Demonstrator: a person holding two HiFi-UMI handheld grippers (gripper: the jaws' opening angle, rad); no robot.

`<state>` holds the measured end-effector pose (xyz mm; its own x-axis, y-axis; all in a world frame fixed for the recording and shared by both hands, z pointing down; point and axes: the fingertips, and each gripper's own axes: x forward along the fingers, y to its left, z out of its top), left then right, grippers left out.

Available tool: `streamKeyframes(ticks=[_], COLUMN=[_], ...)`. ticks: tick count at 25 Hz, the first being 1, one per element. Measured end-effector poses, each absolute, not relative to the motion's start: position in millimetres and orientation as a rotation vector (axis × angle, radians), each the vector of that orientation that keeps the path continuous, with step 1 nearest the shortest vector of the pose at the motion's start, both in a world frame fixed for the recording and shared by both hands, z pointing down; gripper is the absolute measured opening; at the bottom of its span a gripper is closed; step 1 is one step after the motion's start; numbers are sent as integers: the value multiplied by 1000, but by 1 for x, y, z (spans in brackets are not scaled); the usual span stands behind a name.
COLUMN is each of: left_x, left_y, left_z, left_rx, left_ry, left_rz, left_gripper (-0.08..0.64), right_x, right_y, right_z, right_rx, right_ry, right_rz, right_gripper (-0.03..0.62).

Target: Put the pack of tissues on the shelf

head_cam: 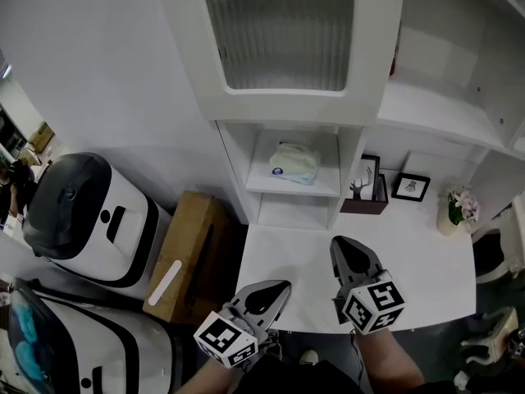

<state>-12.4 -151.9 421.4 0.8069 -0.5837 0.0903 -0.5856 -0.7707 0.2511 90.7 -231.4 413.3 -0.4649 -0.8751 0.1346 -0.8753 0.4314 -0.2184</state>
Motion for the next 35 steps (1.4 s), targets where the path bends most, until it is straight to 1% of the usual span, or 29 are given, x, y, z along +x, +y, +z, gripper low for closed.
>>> streamKeyframes(ticks=[9,23,35], left_x=[11,23,12], left_y=[-116,-44,-4], left_z=[416,403,403], left_rx=[2724,2726,2688], left_ry=[-933,-1041,-1128], left_rz=[4,8,76], left_gripper=[5,5,5], right_x=[94,103,86], right_y=[-183,-106,-72], right_z=[412,400,407], right_rx=[1506,1401,1292], right_ry=[-2711,-2789,-2839], right_rz=[405,373,438], right_gripper=[8,6,5])
